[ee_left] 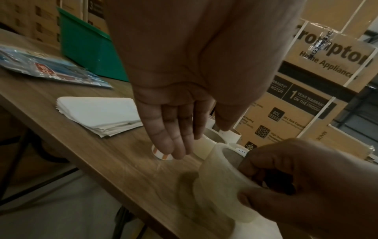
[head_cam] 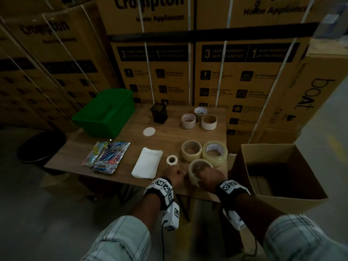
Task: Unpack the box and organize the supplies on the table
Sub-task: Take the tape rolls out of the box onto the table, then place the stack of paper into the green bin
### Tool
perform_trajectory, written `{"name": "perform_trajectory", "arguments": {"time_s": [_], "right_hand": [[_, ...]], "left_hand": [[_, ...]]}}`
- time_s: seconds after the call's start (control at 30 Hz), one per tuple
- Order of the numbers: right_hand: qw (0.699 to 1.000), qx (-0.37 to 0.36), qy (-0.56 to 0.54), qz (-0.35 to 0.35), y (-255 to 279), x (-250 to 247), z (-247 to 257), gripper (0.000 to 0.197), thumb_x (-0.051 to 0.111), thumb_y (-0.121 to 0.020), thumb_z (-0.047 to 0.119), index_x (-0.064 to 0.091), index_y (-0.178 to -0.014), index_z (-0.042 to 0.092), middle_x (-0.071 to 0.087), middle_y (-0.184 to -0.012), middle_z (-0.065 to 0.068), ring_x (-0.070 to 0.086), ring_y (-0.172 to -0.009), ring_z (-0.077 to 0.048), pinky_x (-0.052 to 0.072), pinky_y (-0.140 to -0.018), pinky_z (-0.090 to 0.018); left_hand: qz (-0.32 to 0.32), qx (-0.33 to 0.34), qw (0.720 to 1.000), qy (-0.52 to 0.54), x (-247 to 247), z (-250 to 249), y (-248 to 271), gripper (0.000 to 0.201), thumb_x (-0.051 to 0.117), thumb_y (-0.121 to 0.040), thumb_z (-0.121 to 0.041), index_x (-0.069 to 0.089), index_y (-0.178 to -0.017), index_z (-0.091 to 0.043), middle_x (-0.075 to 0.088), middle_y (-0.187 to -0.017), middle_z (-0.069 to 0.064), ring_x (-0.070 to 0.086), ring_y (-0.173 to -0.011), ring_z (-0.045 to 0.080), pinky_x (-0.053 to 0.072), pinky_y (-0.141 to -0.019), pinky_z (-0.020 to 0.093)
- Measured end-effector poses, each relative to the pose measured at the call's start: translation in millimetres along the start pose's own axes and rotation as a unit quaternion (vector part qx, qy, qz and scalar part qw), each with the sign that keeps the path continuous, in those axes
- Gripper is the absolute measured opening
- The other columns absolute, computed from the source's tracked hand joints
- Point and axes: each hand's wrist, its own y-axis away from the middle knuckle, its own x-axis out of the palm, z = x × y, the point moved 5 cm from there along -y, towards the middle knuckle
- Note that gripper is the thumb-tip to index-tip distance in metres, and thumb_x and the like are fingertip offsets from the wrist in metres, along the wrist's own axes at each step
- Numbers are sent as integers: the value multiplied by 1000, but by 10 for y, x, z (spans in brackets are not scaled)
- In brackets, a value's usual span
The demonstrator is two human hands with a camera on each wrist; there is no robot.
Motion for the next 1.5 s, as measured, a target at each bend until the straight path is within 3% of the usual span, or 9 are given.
{"name": "perform_trajectory", "arguments": {"time_s": [0.23, 0.47, 0.6, 0.73, 0.83, 0.9, 1.0, 1.2, 1.5], "right_hand": [[1000, 18, 7, -3, -210, 149, -150, 46, 50, -93, 20, 44, -138, 11, 43, -144, -15, 44, -130, -30, 43, -102, -39], [1000, 1, -13, -1, -293, 146, -215, 49, 53, -93, 24, 42, -140, 14, 42, -144, -12, 42, -131, -27, 38, -104, -34], [999, -3, -33, 18, -236, 64, -164, 47, 54, -92, 22, 46, -137, 12, 45, -142, -13, 44, -130, -29, 36, -106, -35], [999, -14, -27, -18, -195, -83, -96, 40, 50, -93, 26, 53, -131, 14, 50, -138, -11, 47, -127, -28, 39, -106, -37], [996, -52, 4, -76, -202, -200, 94, 27, 47, -92, 24, 66, -110, 14, 64, -114, -11, 60, -106, -31, 50, -90, -40], [993, -57, 13, -101, -252, -236, 219, 23, 46, -89, 25, 67, -94, 15, 68, -97, -10, 65, -90, -32, 54, -76, -41], [990, -55, 6, -127, -380, -305, 459, 23, 43, -88, 26, 64, -93, 18, 68, -93, -6, 66, -84, -29, 56, -67, -40], [986, -67, -11, -151, -653, -590, 1138, 19, 47, -89, 27, 62, -87, 15, 65, -94, -7, 64, -86, -27, 47, -69, -31], [988, -3, 15, -155, -1255, -749, 2011, 32, 41, -92, 34, 66, -91, 15, 68, -96, -7, 62, -92, -28, 48, -73, -33]], "left_hand": [[3, -8, 1000, 2, -2, 76, -67, 24, 49, -95, -18, 64, -104, -1, 64, -114, 20, 59, -110, 33, 47, -97, 38], [26, -37, 999, 3, -80, -29, -77, 32, 48, -97, -24, 62, -113, -1, 62, -119, 21, 58, -112, 34, 46, -95, 37], [-6, -30, 1000, 7, -170, -53, -78, 32, 49, -96, -24, 62, -115, -1, 62, -120, 19, 58, -110, 34, 48, -95, 39], [-27, -17, 999, 31, -291, -24, -74, 25, 47, -96, -22, 63, -105, -5, 64, -116, 17, 62, -106, 31, 51, -90, 34], [-22, -15, 998, 48, -388, 57, -90, 28, 47, -97, -20, 65, -110, -3, 66, -114, 16, 62, -106, 30, 47, -84, 29], [-22, -18, 998, 50, -491, 140, -96, 29, 47, -97, -21, 64, -108, 0, 65, -114, 18, 61, -106, 32, 48, -88, 34], [-27, 0, 997, 69, -687, 339, -110, 23, 46, -96, -19, 63, -93, -3, 66, -110, 22, 61, -94, 29, 48, -82, 35], [-12, 14, 993, 114, -1171, 972, -171, 25, 49, -91, -23, 62, -71, -15, 72, -97, 17, 66, -93, 33, 55, -87, 40], [3, 41, 995, 86, -1768, 1764, -339, 22, 46, -94, -23, 62, -88, -9, 67, -107, 18, 62, -100, 30, 48, -85, 33]]}}
